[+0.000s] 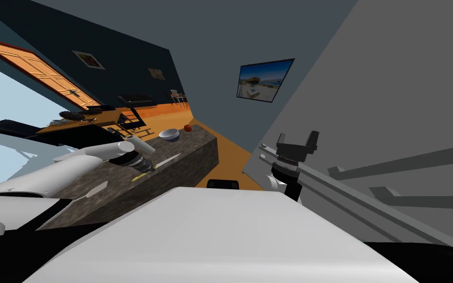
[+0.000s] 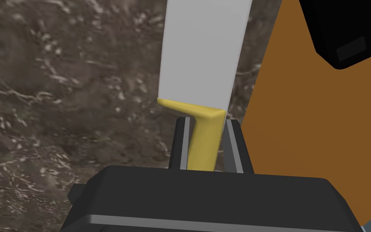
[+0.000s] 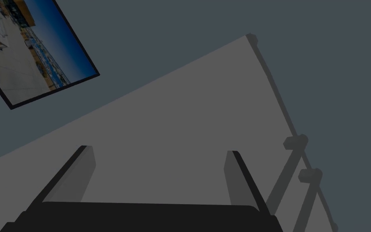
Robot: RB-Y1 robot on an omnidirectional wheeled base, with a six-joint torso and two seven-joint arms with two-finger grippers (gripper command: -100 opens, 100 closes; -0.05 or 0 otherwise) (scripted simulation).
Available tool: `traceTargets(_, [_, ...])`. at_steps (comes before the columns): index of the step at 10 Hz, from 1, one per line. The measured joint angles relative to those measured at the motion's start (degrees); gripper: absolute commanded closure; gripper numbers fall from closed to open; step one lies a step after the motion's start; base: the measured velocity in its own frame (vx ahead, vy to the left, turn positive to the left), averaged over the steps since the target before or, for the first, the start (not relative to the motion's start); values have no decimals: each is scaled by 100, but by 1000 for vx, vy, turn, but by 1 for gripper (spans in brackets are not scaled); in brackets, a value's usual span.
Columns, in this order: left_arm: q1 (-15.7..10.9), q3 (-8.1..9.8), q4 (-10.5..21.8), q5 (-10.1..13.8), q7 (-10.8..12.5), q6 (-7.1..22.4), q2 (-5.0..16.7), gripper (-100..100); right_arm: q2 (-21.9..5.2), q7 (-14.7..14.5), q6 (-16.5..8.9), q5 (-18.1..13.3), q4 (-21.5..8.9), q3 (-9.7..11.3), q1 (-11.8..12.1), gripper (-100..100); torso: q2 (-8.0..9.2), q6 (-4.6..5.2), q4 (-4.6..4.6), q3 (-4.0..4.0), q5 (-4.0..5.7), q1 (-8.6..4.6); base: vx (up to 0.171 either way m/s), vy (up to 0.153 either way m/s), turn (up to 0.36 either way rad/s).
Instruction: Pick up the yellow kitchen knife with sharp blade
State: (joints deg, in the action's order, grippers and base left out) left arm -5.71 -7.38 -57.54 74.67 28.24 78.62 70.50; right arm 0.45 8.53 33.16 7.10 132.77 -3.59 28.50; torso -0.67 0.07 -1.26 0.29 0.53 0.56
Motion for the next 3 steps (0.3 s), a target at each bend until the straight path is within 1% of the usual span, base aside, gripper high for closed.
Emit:
traceTargets(1, [-52, -80, -106, 28, 175, 21, 30, 100, 0, 0, 0, 0, 0, 0, 0, 0, 4, 0, -1, 2, -1, 4, -72, 54, -49])
traceTargets(2, [-78, -116, -143, 44, 292, 26, 42, 100, 0, 0, 0, 0, 0, 0, 1, 0, -1, -9, 1, 0, -2, 5, -25, 22, -4])
traceTargets(3, [-78, -118, -145, 44, 314, 26, 44, 0, 0, 0, 0, 0, 0, 0, 1, 0, -14, -9, 4, -8, -1, -2, -6, 5, 2])
